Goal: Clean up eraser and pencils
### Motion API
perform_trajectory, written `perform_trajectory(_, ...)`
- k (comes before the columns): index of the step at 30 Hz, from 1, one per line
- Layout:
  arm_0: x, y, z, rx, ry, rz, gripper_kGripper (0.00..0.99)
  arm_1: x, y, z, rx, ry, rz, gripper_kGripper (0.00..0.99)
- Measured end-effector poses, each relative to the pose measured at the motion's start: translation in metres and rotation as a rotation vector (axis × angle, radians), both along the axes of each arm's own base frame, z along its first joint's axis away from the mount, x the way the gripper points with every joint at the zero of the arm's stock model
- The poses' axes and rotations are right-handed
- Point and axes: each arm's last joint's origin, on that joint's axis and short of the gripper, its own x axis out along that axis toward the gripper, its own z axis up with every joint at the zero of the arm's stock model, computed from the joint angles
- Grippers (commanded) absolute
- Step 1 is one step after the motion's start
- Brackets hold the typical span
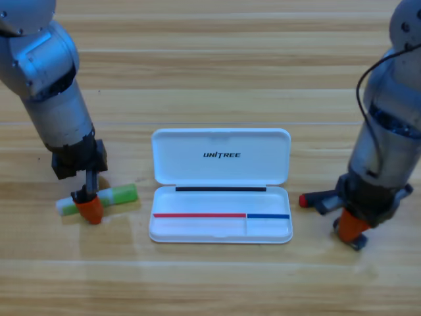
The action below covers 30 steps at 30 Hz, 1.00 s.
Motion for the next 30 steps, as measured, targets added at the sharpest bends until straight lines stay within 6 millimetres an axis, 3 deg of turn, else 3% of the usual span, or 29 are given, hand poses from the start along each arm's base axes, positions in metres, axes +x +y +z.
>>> perform_trajectory(3, -0.002, 0.001, 0.0, -0.004, -0.002, 0.0, 0.861, -0.006, -0.003, 0.022, 0.003, 0.018, 0.31, 0.0)
perform_trajectory(5, -0.003, 0.002, 0.0, -0.005, -0.001, 0.0, 0.735, -0.007, 0.001, 0.039, 0.03, 0.016, 0.489, 0.0)
perform_trajectory(7, -0.004, 0.002, -0.001, -0.004, 0.002, -0.001, 0.554, -0.006, 0.005, 0.047, 0.032, 0.003, 0.591, 0.0)
perform_trajectory(11, -0.005, 0.002, -0.001, -0.007, 0.006, -0.041, 0.075, -0.007, 0.013, 0.057, 0.034, -0.024, 0.787, 0.0)
perform_trajectory(12, -0.004, 0.001, 0.0, -0.011, 0.007, -0.05, 0.0, -0.006, 0.016, 0.06, 0.039, -0.039, 0.816, 0.0)
perform_trajectory(18, 0.0, -0.001, 0.0, -0.01, 0.019, -0.066, 0.0, 0.007, 0.039, 0.072, 0.065, -0.117, 0.906, 0.0)
perform_trajectory(24, -0.007, 0.003, 0.004, 0.011, 0.057, -0.104, 0.0, 0.006, 0.061, 0.06, 0.061, -0.11, 0.982, 0.0)
perform_trajectory(30, -0.025, 0.012, 0.043, -0.017, 0.014, -0.118, 0.0, 0.001, 0.075, 0.049, 0.054, -0.091, 1.02, 0.0)
